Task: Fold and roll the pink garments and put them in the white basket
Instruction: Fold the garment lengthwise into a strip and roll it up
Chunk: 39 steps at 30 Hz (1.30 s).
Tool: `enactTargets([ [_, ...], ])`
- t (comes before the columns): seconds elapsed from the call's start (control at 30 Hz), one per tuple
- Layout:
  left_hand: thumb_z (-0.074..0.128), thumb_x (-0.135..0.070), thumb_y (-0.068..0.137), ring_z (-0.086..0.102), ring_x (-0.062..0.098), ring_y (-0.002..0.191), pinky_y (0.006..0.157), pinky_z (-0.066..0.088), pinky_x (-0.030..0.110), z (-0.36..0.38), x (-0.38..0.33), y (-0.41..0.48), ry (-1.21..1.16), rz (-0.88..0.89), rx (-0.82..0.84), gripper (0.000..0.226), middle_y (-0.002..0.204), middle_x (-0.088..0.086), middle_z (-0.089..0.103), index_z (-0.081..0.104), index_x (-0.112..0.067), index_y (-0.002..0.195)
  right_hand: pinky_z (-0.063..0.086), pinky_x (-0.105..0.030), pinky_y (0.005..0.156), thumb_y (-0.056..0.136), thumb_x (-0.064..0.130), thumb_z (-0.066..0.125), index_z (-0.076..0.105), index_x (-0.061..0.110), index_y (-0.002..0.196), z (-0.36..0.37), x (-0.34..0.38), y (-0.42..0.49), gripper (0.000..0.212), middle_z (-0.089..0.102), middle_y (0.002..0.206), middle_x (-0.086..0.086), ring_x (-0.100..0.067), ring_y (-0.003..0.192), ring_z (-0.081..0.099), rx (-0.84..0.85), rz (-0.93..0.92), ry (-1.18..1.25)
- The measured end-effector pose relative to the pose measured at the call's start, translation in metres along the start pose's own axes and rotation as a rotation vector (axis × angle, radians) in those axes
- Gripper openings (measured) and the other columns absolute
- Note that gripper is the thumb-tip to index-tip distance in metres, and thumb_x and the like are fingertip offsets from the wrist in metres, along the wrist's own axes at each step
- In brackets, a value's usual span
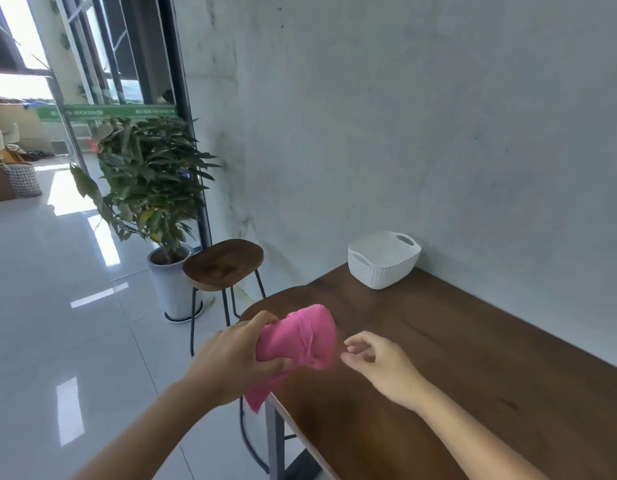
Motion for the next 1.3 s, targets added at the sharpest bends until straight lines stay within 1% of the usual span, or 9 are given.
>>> enactTargets([
  [0.2, 0.068, -0.068, 0.081, 0.064, 0.005, 0.08, 0.064, 0.06, 0.023, 0.004, 0.024, 0.026, -0.161, 0.014, 0.011, 0.069, 0.1, -0.018, 0.06, 0.041, -0.037, 0.136, 0.052, -0.019, 0.079, 0.094, 0.036, 0.063, 0.066, 0.031, 0.105, 0.017, -0.05, 0.005, 0.012, 0.064, 0.105, 0.015, -0.001, 0.089, 0.063, -0.25, 0.162, -0.144],
  [0.3, 0.064, -0.076, 0.075, 0.066, 0.009, 0.082, 0.066, 0.062, 0.028, 0.011, 0.028, 0.047, -0.216, 0.012, 0.009, 0.077, 0.1, -0.016, 0.062, 0.041, -0.036, 0.137, 0.047, -0.017, 0.082, 0.097, 0.036, 0.061, 0.064, 0.031, 0.113, 0.015, -0.072, 0.005, 0.017, 0.059, 0.113, 0.016, -0.001, 0.1, 0.058, -0.292, 0.21, -0.263],
  [0.47, 0.055, -0.092, 0.063, 0.069, 0.016, 0.087, 0.064, 0.064, 0.036, 0.024, 0.021, 0.094, -0.3, 0.008, 0.022, 0.095, 0.108, -0.01, 0.064, 0.042, -0.032, 0.136, 0.045, -0.032, 0.099, 0.098, 0.034, 0.06, 0.06, 0.025, 0.124, -0.004, -0.106, 0.011, 0.028, 0.055, 0.126, 0.007, -0.015, 0.121, 0.048, -0.349, 0.303, -0.399],
  [0.63, 0.061, -0.077, 0.079, 0.068, 0.017, 0.083, 0.065, 0.063, 0.037, 0.04, -0.003, 0.149, -0.216, 0.026, 0.006, 0.079, 0.105, -0.006, 0.065, 0.045, -0.026, 0.138, 0.042, -0.036, 0.104, 0.098, 0.039, 0.059, 0.059, 0.023, 0.128, -0.026, -0.14, 0.025, 0.034, 0.055, 0.13, 0.004, -0.019, 0.123, 0.046, -0.413, 0.332, -0.527],
  [0.83, 0.063, -0.067, 0.086, 0.066, 0.012, 0.068, 0.062, 0.06, 0.037, 0.058, -0.041, 0.218, -0.154, 0.021, -0.026, 0.066, 0.096, -0.006, 0.065, 0.047, -0.023, 0.132, 0.038, -0.041, 0.109, 0.102, 0.049, 0.045, 0.057, 0.023, 0.14, -0.021, -0.171, 0.025, 0.047, 0.051, 0.142, 0.005, -0.019, 0.132, 0.041, -0.528, 0.259, -0.658],
  [0.97, 0.063, -0.063, 0.087, 0.066, 0.012, 0.063, 0.069, 0.061, 0.043, 0.065, -0.06, 0.264, -0.155, -0.01, -0.069, 0.057, 0.078, -0.007, 0.065, 0.05, -0.021, 0.124, 0.037, -0.037, 0.111, 0.102, 0.049, 0.043, 0.056, 0.026, 0.141, -0.019, -0.175, 0.026, 0.048, 0.05, 0.143, 0.008, -0.016, 0.133, 0.04, -0.548, 0.258, -0.662],
  [1.07, 0.063, -0.062, 0.086, 0.065, 0.013, 0.059, 0.063, 0.057, 0.037, 0.065, -0.074, 0.298, -0.154, -0.017, -0.076, 0.049, 0.069, -0.005, 0.066, 0.05, -0.023, 0.112, 0.035, -0.036, 0.112, 0.102, 0.05, 0.043, 0.055, 0.027, 0.142, -0.02, -0.174, 0.026, 0.048, 0.049, 0.144, 0.01, -0.015, 0.133, 0.038, -0.546, 0.267, -0.647],
  [1.17, 0.063, -0.062, 0.085, 0.059, 0.011, 0.065, 0.061, 0.048, 0.033, 0.065, -0.084, 0.335, -0.113, -0.003, -0.074, 0.048, 0.073, -0.005, 0.064, 0.048, -0.022, 0.108, 0.034, -0.035, 0.113, 0.102, 0.05, 0.043, 0.055, 0.029, 0.142, -0.02, -0.171, 0.026, 0.047, 0.048, 0.144, 0.012, -0.013, 0.134, 0.037, -0.548, 0.278, -0.633],
  [1.3, 0.063, -0.063, 0.083, 0.062, 0.025, 0.081, 0.065, 0.048, 0.035, 0.073, -0.091, 0.385, -0.088, 0.017, -0.036, 0.054, 0.088, 0.001, 0.064, 0.05, -0.018, 0.11, 0.031, -0.034, 0.115, 0.102, 0.052, 0.041, 0.052, 0.032, 0.144, -0.021, -0.169, 0.025, 0.048, 0.044, 0.146, 0.014, -0.01, 0.137, 0.033, -0.537, 0.296, -0.615],
])
Point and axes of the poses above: each hand's wrist, its own y-axis towards the middle knuckle, its own z-axis out of the palm, x = y × z, the point moved 1 cm from there along y, towards the middle knuckle
